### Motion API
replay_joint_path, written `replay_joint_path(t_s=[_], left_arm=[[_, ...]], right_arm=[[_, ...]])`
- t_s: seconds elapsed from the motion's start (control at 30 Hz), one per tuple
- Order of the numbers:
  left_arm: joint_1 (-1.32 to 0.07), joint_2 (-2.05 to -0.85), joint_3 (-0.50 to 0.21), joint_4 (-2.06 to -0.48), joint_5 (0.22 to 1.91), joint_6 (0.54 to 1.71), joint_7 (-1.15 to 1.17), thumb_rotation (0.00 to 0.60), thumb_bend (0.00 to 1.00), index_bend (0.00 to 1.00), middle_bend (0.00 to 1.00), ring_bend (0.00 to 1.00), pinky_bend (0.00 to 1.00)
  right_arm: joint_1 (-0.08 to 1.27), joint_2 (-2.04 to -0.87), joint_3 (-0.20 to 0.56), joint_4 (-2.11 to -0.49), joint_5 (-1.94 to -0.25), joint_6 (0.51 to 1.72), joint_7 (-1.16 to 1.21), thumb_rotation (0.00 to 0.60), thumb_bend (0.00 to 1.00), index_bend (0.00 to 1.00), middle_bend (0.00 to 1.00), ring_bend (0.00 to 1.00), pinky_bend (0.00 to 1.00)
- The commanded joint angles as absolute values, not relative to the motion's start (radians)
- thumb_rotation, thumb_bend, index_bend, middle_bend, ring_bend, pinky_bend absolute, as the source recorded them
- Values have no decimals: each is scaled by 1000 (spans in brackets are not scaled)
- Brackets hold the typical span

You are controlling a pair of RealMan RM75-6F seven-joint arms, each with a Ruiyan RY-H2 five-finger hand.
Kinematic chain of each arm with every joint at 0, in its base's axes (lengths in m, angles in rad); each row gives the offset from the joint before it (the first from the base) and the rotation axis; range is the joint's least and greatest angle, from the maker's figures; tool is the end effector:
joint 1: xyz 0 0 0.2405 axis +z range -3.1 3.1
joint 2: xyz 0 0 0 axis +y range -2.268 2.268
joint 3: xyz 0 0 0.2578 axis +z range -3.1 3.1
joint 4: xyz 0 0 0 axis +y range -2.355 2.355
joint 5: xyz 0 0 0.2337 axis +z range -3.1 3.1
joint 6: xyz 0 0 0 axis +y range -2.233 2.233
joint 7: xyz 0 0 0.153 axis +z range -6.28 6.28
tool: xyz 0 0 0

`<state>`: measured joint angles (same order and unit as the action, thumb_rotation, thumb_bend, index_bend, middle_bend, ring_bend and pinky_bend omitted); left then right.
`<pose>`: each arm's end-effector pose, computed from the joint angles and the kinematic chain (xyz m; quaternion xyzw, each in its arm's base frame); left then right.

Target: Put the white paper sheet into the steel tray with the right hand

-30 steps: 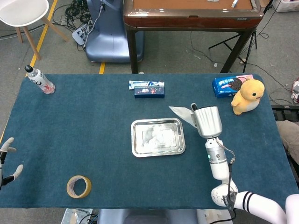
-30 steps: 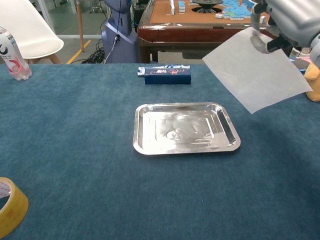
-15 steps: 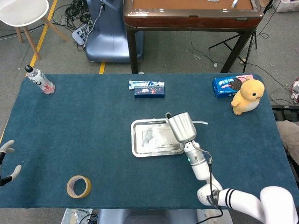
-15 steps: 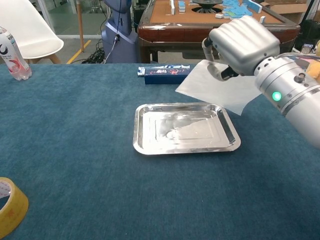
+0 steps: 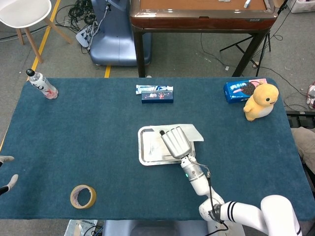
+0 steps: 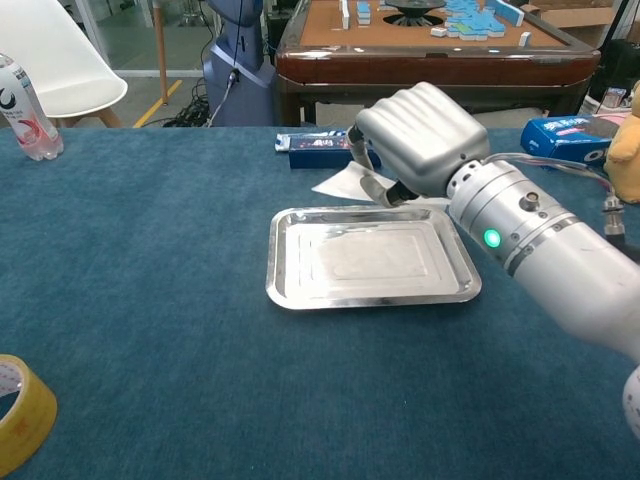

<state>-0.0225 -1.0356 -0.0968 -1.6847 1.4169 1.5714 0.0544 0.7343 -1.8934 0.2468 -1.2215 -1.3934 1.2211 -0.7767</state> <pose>-0.3267 0.1806 0.1819 -0.5434 -0.3633 -0.3759 0.6568 -0.0815 -0.3440 -0.0863 0.7364 -0.1255 0.4022 0.5293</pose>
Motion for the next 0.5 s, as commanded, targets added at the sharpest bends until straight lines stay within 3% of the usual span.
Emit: replay_joint_path(t_s=[0.03, 0.5], left_arm=[[-22, -1035, -97, -1686, 1417, 1571, 56, 600, 262, 361, 365, 289, 462], [-15, -1019, -98, -1697, 1418, 1581, 45, 600, 262, 388, 379, 291, 462]], right_arm=[[732, -1896, 240, -1239, -1377, 1205, -771, 600, 456, 578, 1000, 1000, 1000], [738, -1923, 229, -1242, -1335, 1160, -729, 600, 462, 578, 1000, 1000, 1000]])
